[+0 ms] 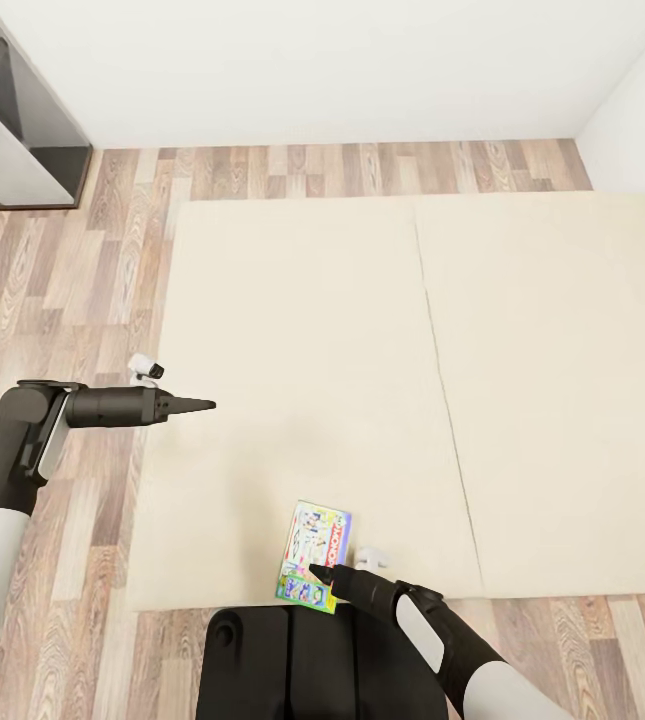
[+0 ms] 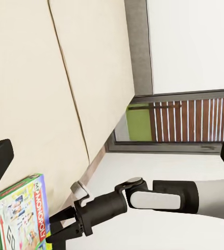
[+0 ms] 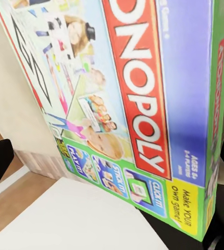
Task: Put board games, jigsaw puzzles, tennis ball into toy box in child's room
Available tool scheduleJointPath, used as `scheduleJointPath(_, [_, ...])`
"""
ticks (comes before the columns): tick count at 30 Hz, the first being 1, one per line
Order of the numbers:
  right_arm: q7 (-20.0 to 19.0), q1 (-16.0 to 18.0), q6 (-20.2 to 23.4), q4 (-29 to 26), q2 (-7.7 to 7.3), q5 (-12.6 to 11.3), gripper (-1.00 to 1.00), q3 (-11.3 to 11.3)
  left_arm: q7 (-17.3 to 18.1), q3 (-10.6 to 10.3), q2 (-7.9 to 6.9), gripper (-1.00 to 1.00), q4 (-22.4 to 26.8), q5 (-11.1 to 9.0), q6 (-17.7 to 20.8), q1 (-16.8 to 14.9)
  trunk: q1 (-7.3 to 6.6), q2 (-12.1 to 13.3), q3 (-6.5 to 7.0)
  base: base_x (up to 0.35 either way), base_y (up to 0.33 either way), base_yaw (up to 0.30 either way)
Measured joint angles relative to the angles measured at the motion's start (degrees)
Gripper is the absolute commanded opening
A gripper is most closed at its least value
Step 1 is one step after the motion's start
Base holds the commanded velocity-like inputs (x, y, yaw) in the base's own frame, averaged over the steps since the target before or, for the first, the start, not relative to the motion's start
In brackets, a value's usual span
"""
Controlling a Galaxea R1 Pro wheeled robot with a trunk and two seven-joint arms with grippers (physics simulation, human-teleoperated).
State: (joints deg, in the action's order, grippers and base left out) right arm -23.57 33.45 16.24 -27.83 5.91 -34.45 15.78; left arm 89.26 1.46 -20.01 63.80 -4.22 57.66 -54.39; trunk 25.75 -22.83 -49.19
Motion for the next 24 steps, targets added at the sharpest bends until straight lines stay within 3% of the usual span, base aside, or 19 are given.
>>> scheduleJointPath(24, [-0.1, 0.0, 0.1, -0.6, -0.48, -0.3, 1.0, -0.2, 0.0, 0.1, 0.0, 1.0, 0.0, 0.0, 0.0, 0.0, 0.0, 0.0, 0.0, 0.0, 0.0, 0.0])
